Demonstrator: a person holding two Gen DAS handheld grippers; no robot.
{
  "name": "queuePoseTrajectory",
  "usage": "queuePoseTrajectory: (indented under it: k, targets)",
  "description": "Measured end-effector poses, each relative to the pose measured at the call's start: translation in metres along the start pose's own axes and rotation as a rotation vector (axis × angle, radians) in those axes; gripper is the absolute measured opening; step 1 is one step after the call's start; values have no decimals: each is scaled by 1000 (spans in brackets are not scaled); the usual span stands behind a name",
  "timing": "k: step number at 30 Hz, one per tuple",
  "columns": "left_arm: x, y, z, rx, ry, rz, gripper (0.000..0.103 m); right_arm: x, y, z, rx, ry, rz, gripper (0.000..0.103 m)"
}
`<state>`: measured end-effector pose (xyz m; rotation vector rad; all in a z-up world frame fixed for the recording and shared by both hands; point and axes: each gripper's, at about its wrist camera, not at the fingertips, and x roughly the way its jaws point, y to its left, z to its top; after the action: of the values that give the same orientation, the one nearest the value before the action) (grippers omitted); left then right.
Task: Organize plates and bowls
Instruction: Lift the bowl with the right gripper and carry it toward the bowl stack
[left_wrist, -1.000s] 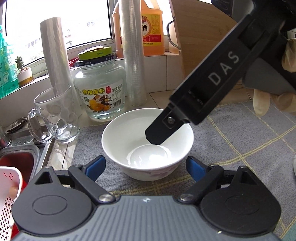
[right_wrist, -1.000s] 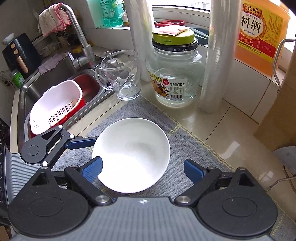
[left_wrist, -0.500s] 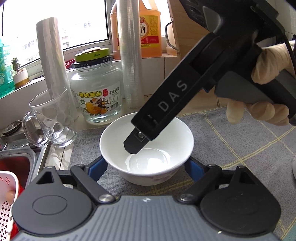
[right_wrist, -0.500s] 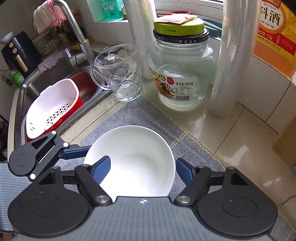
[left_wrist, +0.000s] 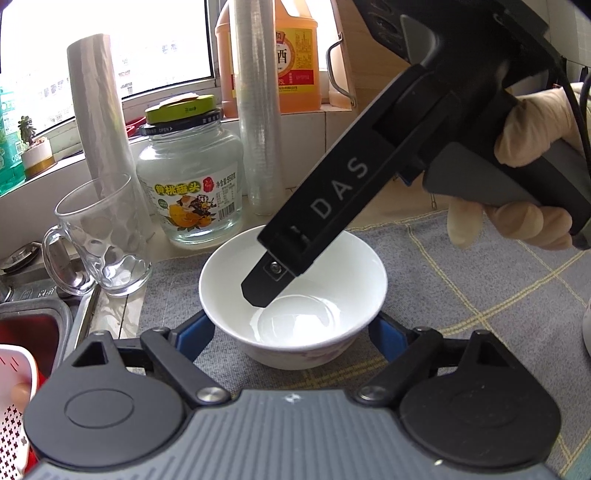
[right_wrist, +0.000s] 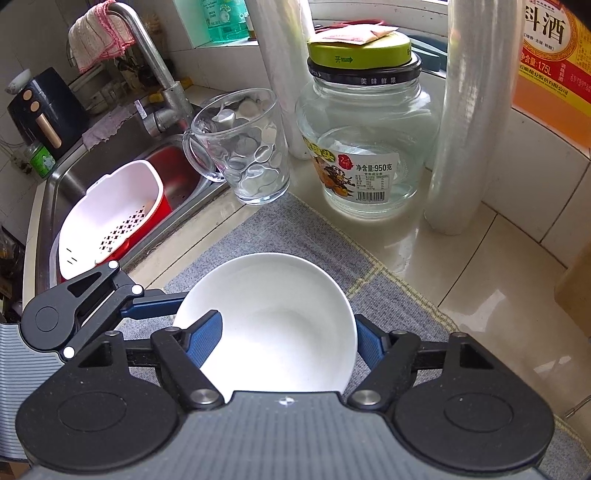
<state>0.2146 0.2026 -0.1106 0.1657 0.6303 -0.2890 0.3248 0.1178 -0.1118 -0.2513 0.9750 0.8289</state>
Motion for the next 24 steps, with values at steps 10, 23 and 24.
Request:
queuePoseTrajectory:
  k: [10,23,24]
  targets:
    - [-5,-3,4,7,20,-12,90,-6,2,-3,13,4,1,79]
    - [-44,-27,8,44,44,-31,90,-45,19,-23,29,-5,32,80]
    - [-46,-29,8,50,48,-32,90,-48,21,-26,26,-5,33,80]
